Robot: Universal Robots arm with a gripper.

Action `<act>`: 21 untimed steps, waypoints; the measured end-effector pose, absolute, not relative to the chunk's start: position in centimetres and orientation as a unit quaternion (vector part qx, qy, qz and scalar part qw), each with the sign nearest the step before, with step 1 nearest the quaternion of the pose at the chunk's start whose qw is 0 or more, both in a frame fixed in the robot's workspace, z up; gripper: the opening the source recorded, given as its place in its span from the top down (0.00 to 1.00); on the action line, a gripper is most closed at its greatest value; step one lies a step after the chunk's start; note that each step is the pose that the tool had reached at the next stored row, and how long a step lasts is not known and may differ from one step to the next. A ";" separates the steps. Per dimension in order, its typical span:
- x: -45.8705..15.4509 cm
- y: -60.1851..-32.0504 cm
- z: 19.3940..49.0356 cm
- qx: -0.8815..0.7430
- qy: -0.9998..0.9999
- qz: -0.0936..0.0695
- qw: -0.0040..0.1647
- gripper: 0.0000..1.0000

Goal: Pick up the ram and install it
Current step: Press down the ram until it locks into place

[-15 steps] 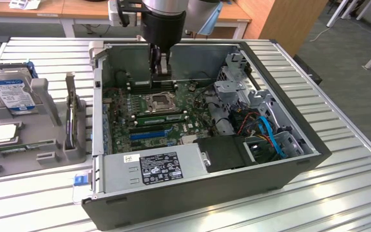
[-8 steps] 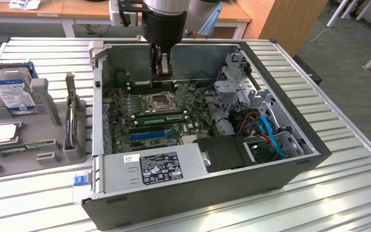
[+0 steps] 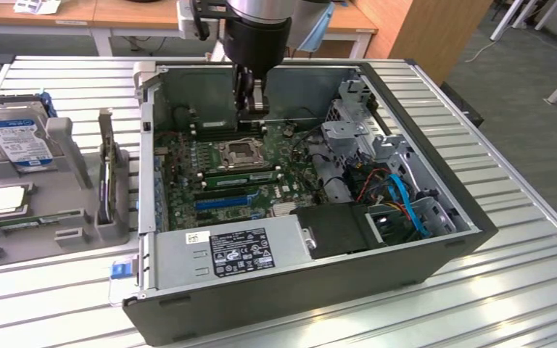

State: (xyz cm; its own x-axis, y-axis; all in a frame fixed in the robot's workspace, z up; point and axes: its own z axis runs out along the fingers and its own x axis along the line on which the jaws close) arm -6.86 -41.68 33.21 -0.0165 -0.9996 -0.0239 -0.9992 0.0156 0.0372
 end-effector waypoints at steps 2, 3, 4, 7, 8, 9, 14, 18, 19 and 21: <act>-6.5 -41.7 33.2 0.701 -0.713 -0.022 0.005 0.90; -6.4 -41.7 33.2 0.701 -0.713 -0.022 0.005 0.90; -6.2 -41.7 33.2 0.701 -0.713 -0.022 0.005 0.90; -5.7 -41.7 33.2 0.701 -0.713 -0.023 0.006 0.90; -5.6 -41.7 33.2 0.701 -0.713 -0.023 0.006 0.90; -5.5 -41.7 33.2 0.701 -0.713 -0.024 0.007 0.90; -5.3 -41.7 33.2 0.701 -0.713 -0.024 0.007 0.90; -5.3 -41.7 33.2 0.701 -0.713 -0.024 0.007 0.90; -5.3 -41.7 33.2 0.701 -0.713 -0.024 0.007 0.90; -5.3 -41.7 33.2 0.701 -0.713 -0.024 0.007 0.90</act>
State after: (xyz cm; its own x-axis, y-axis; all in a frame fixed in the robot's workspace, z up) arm -5.29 -41.68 33.21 -0.0166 -0.9996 -0.0238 -0.9989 0.0156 0.0434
